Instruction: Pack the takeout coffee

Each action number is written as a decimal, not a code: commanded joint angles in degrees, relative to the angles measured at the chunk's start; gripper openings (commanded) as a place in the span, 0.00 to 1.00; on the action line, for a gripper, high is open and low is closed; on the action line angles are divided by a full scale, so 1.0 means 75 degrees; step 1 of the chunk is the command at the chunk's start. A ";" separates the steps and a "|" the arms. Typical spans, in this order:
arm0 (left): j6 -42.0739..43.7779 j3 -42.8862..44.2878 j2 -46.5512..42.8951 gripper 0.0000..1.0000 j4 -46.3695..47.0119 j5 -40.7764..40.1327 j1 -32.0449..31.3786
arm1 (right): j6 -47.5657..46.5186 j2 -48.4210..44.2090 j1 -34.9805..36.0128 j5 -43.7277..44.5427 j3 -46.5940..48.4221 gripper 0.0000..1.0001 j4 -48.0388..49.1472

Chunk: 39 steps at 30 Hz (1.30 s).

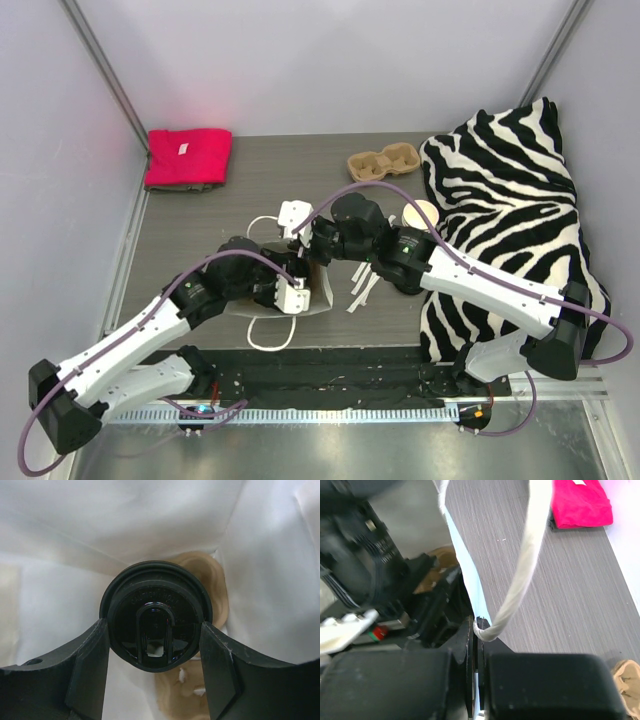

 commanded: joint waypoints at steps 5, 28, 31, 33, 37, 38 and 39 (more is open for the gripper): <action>0.0414 -0.0111 0.0438 0.44 0.0517 -0.0474 -0.0156 | 0.0336 -0.0499 -0.0001 -0.0335 -0.0173 0.01 0.0569; -0.0043 0.0545 0.2255 0.43 -0.1100 -0.1178 -0.0320 | 0.0571 -0.0429 -0.0118 -0.0757 -0.0209 0.01 0.0745; -0.0090 0.0487 0.2501 0.43 -0.1078 -0.1236 -0.0308 | 0.0548 -0.0347 -0.0223 -0.0839 -0.0209 0.01 0.0745; -0.0124 0.0428 0.2630 0.44 -0.1019 -0.1190 -0.0285 | 0.0571 -0.0230 -0.0293 -0.0757 -0.0185 0.01 0.0745; -0.0136 0.0393 0.2934 0.45 -0.0913 -0.1038 -0.0215 | 0.0665 0.0028 -0.0516 -0.0896 0.0037 0.01 0.0733; -0.0160 0.0393 0.3005 0.45 -0.0902 -0.1002 -0.0180 | 0.0653 0.0074 -0.0563 -0.0944 0.0072 0.01 0.0721; -0.0148 0.0393 0.3121 0.45 -0.0878 -0.0979 -0.0121 | 0.0606 0.0144 -0.0586 -0.0979 0.0096 0.01 0.0686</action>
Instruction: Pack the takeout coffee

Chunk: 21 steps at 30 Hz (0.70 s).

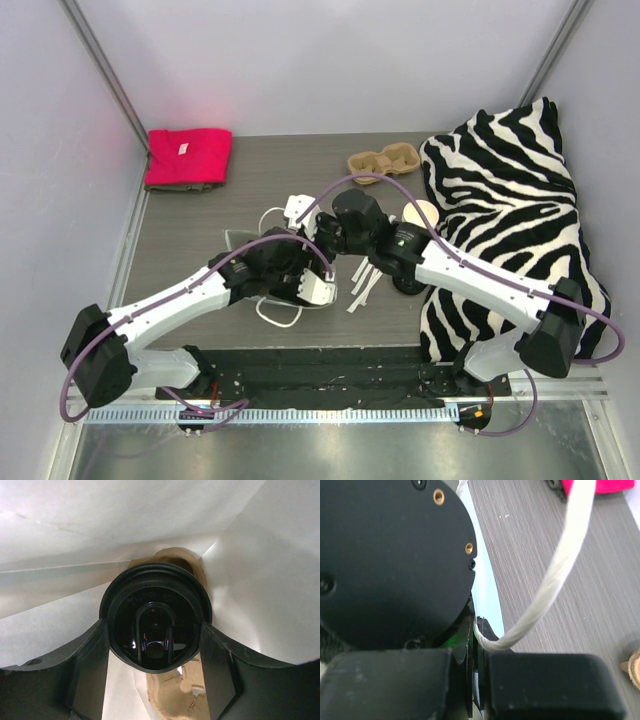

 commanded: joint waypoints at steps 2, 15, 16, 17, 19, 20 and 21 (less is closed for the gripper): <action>-0.0396 -0.0309 0.0707 0.47 -0.0974 -0.0005 0.0343 | 0.0183 0.0058 -0.0150 -0.0726 0.0516 0.01 0.0607; -0.0746 0.0287 0.0228 0.68 -0.1361 0.0440 0.0706 | -0.0192 0.0257 -0.0443 -0.0879 0.0773 0.01 0.0292; -0.0805 0.0335 0.0134 0.71 -0.1373 0.0452 0.0695 | -0.0215 0.0246 -0.0443 -0.0867 0.0808 0.01 0.0244; -0.0852 0.0382 -0.0029 0.72 -0.1373 0.0452 0.0695 | -0.0262 0.0245 -0.0454 -0.0867 0.0820 0.01 0.0186; -0.0969 0.0487 -0.0171 0.76 -0.1361 0.0464 0.0695 | -0.0297 0.0234 -0.0478 -0.0879 0.0832 0.01 0.0115; -0.1016 0.0511 -0.0311 0.78 -0.1326 0.0475 0.0695 | -0.0332 0.0234 -0.0478 -0.0879 0.0832 0.01 0.0103; -0.1063 0.0592 -0.0359 0.80 -0.1314 0.0476 0.0695 | -0.0356 0.0234 -0.0490 -0.0879 0.0844 0.01 0.0057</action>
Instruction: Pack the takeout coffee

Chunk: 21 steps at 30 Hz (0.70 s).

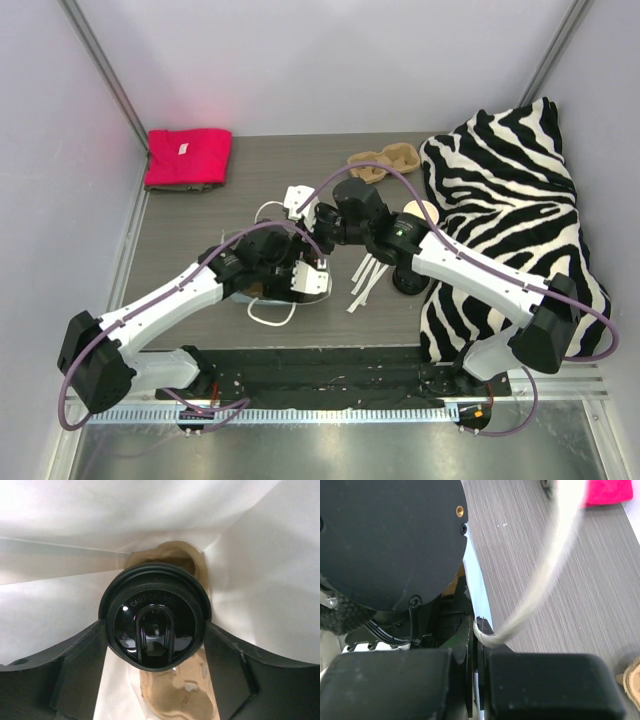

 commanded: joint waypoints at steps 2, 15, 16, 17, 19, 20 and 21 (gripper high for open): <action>-0.0717 0.0354 -0.0359 0.82 -0.0801 0.0047 0.0103 | -0.0146 -0.0142 -0.0035 -0.0247 0.0436 0.01 0.0045; -0.0870 0.0577 -0.0664 1.00 -0.0836 0.0293 0.0103 | -0.0392 -0.0037 -0.0059 -0.0200 0.0459 0.01 -0.0131; -0.0870 0.0612 -0.0664 1.00 -0.0871 0.0328 0.0115 | -0.0404 -0.0025 -0.0070 -0.0211 0.0459 0.01 -0.0131; -0.0870 0.0647 -0.0653 1.00 -0.0965 0.0352 0.0103 | -0.0427 -0.0013 -0.0070 -0.0212 0.0459 0.01 -0.0154; -0.0870 0.0729 -0.0664 1.00 -0.1024 0.0352 0.0103 | -0.0439 0.0010 -0.0105 -0.0188 0.0459 0.01 -0.0178; -0.0858 0.0741 -0.0676 1.00 -0.1082 0.0375 0.0103 | -0.0439 0.0022 -0.0117 -0.0176 0.0471 0.01 -0.0190; -0.0847 0.0753 -0.0688 1.00 -0.1083 0.0364 0.0103 | -0.0439 0.0045 -0.0140 -0.0176 0.0483 0.01 -0.0201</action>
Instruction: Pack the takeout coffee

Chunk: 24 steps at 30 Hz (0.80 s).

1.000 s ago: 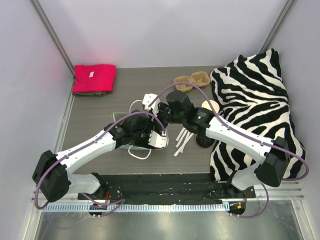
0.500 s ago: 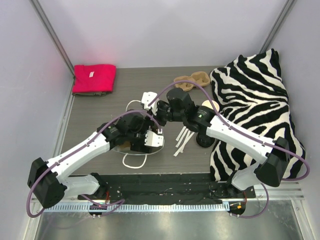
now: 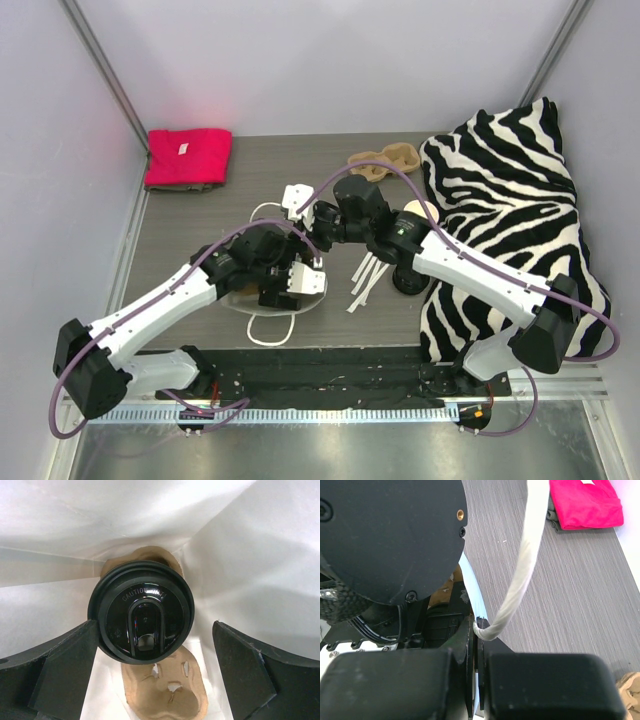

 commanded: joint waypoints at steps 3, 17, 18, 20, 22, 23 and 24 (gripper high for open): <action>-0.0310 0.0406 -0.0391 1.00 -0.0147 0.0052 0.0132 | -0.0130 0.0121 -0.0158 0.0057 0.0296 0.01 -0.0318; -0.0380 0.0149 -0.0871 1.00 0.0472 -0.0018 0.0144 | -0.0142 0.0332 -0.0182 -0.0037 0.0495 0.01 -0.0634; -0.0357 0.0102 -0.0918 1.00 0.0543 0.0005 0.0132 | -0.0130 0.0367 -0.0182 -0.0025 0.0577 0.01 -0.0704; -0.0369 0.0020 -0.1023 1.00 0.0661 0.0075 0.0144 | -0.0130 0.0472 -0.0182 -0.0025 0.0659 0.01 -0.0787; -0.0334 -0.0016 -0.1047 1.00 0.0661 0.0145 0.0155 | -0.0130 0.0555 -0.0182 -0.0013 0.0823 0.01 -0.0915; -0.0310 -0.0027 -0.1070 1.00 0.0627 0.0320 0.0214 | -0.0130 0.0602 -0.0182 -0.0013 0.0882 0.01 -0.0986; -0.0275 -0.0074 -0.1082 1.00 0.0626 0.0391 0.0249 | -0.0130 0.0706 -0.0182 -0.0013 0.0987 0.01 -0.1102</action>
